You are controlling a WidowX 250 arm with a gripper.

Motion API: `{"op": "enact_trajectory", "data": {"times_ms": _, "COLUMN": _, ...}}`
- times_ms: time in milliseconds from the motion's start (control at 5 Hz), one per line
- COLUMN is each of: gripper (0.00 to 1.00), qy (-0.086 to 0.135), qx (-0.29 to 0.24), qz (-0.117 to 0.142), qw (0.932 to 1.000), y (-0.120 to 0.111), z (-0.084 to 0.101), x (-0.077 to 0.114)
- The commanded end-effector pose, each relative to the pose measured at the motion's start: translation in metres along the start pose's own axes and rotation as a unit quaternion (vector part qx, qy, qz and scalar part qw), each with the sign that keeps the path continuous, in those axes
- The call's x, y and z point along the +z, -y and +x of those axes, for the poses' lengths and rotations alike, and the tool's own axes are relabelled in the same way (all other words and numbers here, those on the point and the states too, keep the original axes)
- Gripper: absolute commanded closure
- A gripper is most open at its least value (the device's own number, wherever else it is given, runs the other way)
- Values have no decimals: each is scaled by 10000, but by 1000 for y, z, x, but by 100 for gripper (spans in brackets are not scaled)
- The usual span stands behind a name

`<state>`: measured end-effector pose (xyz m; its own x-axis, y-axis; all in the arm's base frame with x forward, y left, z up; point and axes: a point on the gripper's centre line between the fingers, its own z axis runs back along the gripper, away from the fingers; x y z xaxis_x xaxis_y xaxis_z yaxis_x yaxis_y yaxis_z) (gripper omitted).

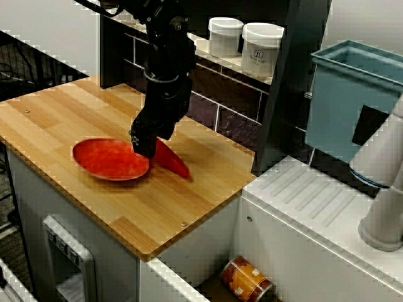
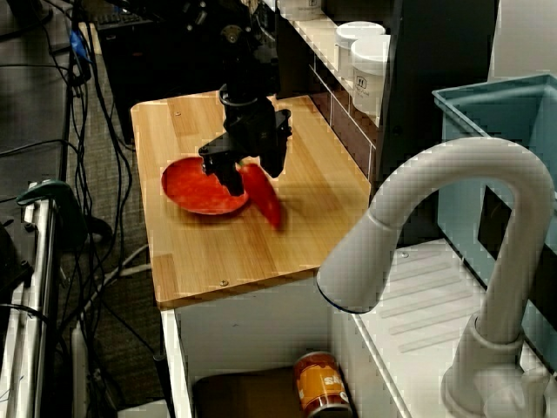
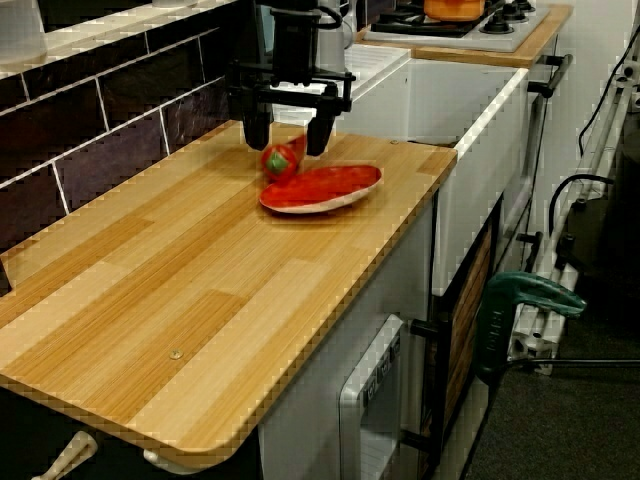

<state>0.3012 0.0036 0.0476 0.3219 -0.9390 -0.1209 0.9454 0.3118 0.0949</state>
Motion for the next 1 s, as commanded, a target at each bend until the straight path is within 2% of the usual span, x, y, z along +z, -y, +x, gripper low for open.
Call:
{"op": "enact_trajectory", "data": {"times_ms": 0, "gripper": 0, "qy": -29, "qx": 42, "qz": 51, "qw": 10000, "y": -3, "z": -16, "x": 7}}
{"op": "enact_trajectory", "data": {"times_ms": 200, "gripper": 0, "qy": 75, "qx": 207, "qz": -125, "qw": 9997, "y": 1, "z": -22, "x": 13}}
{"op": "enact_trajectory", "data": {"times_ms": 400, "gripper": 0, "qy": 281, "qx": 907, "qz": -429, "qw": 9946, "y": 6, "z": -34, "x": 23}}
{"op": "enact_trajectory", "data": {"times_ms": 600, "gripper": 0, "qy": 351, "qx": 1288, "qz": -560, "qw": 9895, "y": 8, "z": -45, "x": 33}}
{"op": "enact_trajectory", "data": {"times_ms": 800, "gripper": 0, "qy": 655, "qx": 1795, "qz": -855, "qw": 9778, "y": 15, "z": -58, "x": 42}}
